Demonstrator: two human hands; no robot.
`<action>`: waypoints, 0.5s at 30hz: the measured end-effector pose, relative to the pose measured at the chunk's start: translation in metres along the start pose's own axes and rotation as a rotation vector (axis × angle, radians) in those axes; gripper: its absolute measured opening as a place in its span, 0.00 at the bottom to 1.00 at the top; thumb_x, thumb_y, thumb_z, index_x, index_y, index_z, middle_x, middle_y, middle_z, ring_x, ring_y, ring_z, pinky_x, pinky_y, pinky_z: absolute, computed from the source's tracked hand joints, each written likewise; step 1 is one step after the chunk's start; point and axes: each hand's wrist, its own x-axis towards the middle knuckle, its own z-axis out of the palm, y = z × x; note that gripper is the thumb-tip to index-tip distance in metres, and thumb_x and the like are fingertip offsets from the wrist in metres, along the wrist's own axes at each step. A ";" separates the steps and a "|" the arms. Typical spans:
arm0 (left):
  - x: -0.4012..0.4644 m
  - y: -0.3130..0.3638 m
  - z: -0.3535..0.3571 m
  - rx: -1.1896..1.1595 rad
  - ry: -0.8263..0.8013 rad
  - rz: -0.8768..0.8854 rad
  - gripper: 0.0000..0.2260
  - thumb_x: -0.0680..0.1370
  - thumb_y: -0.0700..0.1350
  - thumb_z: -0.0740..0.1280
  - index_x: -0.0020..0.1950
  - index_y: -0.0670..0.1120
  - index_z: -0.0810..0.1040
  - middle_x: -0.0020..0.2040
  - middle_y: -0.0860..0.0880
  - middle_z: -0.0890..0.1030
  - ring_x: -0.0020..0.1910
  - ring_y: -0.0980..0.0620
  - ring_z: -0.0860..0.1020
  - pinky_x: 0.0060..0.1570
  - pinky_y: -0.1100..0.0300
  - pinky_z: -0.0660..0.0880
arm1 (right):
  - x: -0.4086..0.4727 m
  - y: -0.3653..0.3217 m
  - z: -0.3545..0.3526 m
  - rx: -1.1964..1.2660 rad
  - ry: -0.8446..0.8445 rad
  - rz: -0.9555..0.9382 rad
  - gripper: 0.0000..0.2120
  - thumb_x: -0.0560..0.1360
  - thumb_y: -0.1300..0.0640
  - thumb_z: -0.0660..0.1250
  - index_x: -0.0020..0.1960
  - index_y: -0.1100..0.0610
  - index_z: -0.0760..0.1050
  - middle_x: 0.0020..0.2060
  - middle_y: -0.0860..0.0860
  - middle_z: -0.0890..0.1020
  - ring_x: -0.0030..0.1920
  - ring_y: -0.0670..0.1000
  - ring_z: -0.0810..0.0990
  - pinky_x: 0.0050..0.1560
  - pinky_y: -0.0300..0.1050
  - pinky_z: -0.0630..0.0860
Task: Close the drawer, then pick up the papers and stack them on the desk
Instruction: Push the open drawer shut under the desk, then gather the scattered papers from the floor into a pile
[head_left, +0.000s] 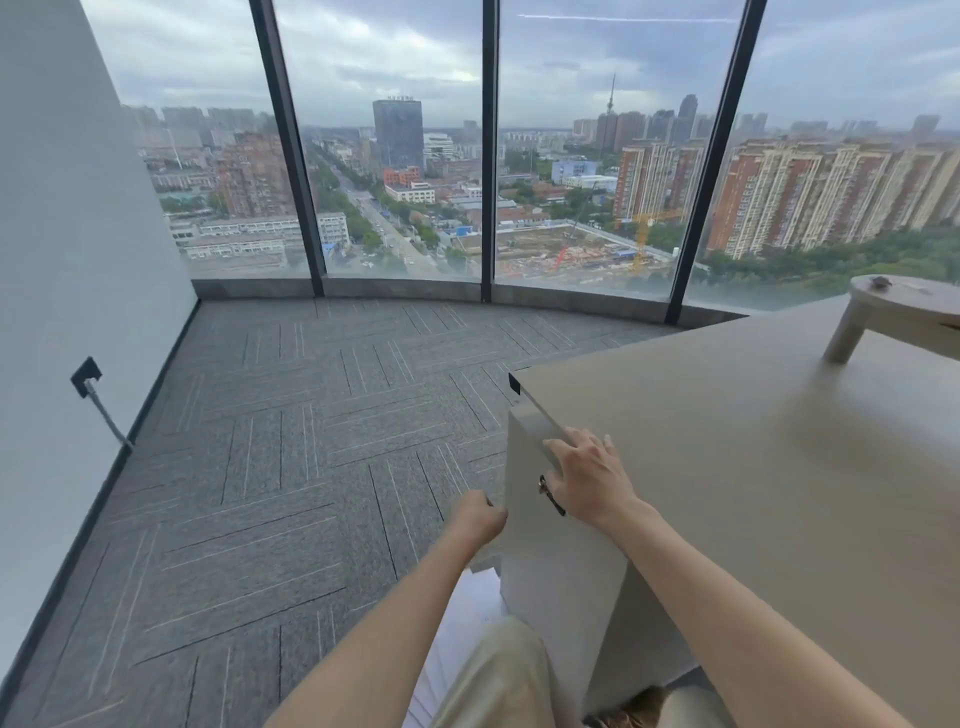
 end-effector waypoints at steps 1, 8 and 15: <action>-0.008 -0.001 -0.005 0.017 0.001 0.000 0.14 0.72 0.44 0.61 0.28 0.47 0.60 0.27 0.49 0.62 0.26 0.50 0.60 0.28 0.57 0.55 | -0.006 -0.006 -0.001 0.004 -0.014 -0.008 0.22 0.76 0.54 0.62 0.70 0.53 0.72 0.71 0.58 0.71 0.74 0.59 0.65 0.77 0.61 0.53; -0.065 -0.018 -0.038 0.013 0.003 0.049 0.08 0.73 0.35 0.58 0.40 0.45 0.75 0.37 0.43 0.72 0.33 0.48 0.69 0.31 0.59 0.64 | -0.056 -0.046 0.002 0.020 -0.102 -0.082 0.22 0.75 0.50 0.64 0.68 0.53 0.74 0.67 0.56 0.76 0.66 0.59 0.75 0.68 0.52 0.69; -0.091 -0.059 -0.043 -0.077 0.007 -0.057 0.07 0.75 0.37 0.60 0.38 0.46 0.68 0.34 0.46 0.68 0.32 0.49 0.66 0.32 0.58 0.65 | -0.080 -0.059 0.027 0.060 -0.241 -0.090 0.24 0.77 0.49 0.65 0.71 0.54 0.72 0.70 0.56 0.74 0.71 0.57 0.70 0.71 0.50 0.66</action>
